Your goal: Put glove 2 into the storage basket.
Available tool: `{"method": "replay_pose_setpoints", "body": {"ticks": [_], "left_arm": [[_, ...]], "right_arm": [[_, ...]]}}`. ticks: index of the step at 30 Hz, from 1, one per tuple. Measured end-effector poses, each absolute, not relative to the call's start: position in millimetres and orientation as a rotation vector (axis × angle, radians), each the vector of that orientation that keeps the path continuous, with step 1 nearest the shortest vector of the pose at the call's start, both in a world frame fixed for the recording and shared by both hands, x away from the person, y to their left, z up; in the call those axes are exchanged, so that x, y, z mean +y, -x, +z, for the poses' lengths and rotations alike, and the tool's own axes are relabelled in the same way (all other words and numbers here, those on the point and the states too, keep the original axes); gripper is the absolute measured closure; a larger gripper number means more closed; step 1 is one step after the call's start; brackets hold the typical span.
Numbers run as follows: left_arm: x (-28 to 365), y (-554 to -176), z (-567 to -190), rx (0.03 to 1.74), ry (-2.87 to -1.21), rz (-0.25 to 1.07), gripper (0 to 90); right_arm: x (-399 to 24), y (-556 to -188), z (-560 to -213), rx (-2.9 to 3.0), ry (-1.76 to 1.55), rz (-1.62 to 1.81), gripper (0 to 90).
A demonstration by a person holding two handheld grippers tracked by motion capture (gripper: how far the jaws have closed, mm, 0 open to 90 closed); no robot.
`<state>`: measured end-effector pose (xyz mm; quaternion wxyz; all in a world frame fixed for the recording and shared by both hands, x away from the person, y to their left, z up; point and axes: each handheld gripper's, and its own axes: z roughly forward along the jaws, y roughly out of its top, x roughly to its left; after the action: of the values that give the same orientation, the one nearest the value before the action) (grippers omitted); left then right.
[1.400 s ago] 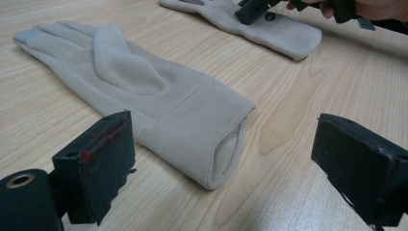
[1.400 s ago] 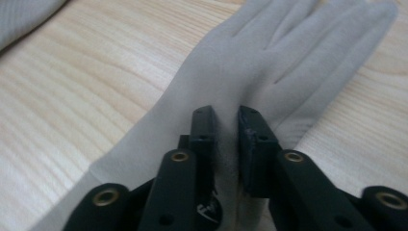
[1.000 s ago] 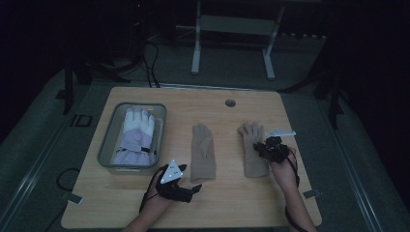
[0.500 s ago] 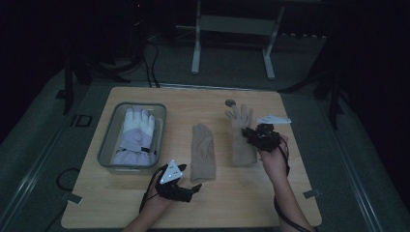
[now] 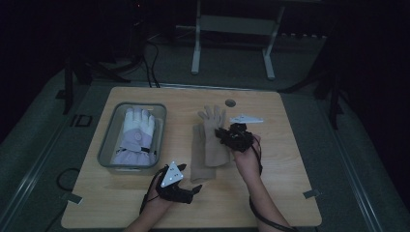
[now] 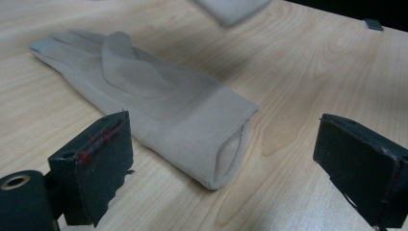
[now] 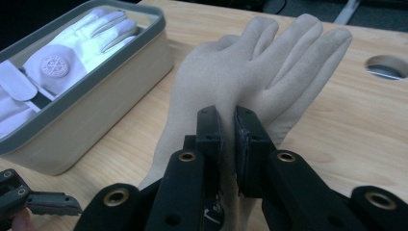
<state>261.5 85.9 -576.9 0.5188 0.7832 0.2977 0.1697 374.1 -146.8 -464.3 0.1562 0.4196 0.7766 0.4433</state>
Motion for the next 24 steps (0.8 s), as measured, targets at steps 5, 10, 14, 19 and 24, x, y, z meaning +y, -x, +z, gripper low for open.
{"method": "replay_pose_setpoints", "body": {"ticks": [5, 10, 14, 19, 24], "left_arm": [[86.2, -260.0, -575.1, 0.704, -1.865, 0.412, 3.2], [86.9, -258.4, -573.2, 0.699, -1.858, 0.419, 3.0], [87.5, -259.4, -573.5, 0.705, -1.849, 0.414, 2.9], [87.4, -259.6, -574.2, 0.708, -1.850, 0.413, 2.9], [87.0, -260.3, -574.9, 0.705, -1.861, 0.407, 2.9]], "right_arm": [[-127.7, -371.4, -482.4, 2.265, -1.217, 1.258, 81.8], [-119.8, -369.8, -494.7, 2.278, -1.249, 1.256, 81.8], [-117.2, -368.5, -500.7, 2.272, -1.274, 1.260, 81.7], [-113.5, -369.0, -516.7, 2.288, -1.304, 1.227, 81.6], [-108.1, -372.2, -538.0, 2.329, -1.318, 1.153, 81.0]]}}
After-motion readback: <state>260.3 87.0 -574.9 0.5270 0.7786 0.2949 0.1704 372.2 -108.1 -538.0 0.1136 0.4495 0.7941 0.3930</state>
